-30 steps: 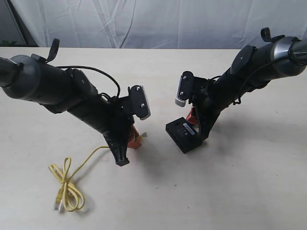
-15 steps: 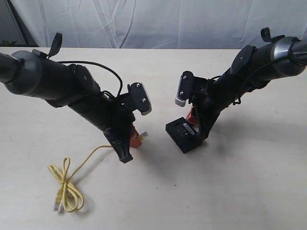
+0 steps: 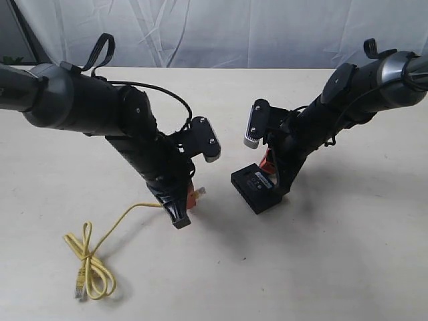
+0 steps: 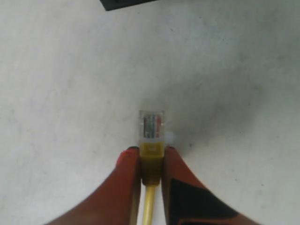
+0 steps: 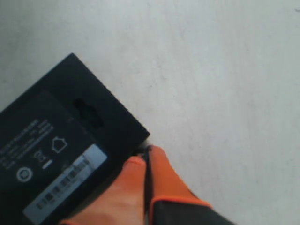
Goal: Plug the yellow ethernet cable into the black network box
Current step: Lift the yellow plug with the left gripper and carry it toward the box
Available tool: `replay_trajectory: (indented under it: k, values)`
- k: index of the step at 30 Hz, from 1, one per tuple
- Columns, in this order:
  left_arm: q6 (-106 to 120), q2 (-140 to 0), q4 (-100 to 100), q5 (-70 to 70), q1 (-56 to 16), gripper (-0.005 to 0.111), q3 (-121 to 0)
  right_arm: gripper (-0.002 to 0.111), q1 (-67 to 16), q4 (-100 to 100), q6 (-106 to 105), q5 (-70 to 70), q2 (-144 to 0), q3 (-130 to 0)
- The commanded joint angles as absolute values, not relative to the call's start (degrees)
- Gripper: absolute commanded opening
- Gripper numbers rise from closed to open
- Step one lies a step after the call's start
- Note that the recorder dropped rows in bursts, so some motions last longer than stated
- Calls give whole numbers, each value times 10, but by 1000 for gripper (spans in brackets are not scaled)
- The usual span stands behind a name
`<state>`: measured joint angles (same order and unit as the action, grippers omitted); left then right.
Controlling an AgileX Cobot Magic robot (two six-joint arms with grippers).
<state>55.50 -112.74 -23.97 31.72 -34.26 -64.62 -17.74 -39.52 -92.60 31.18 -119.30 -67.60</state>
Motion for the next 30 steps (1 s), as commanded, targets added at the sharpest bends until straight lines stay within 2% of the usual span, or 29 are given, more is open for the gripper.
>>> replay_trajectory:
  k: [1,30]
  values:
    - [483,-1127,-203,341,-350,0,-669,-1,-178,-395,-923,311,-1197,-677]
    - [285,-1143,-123,457,-378,0,-765,-1,-178,-395,-898,297,-1197,-677]
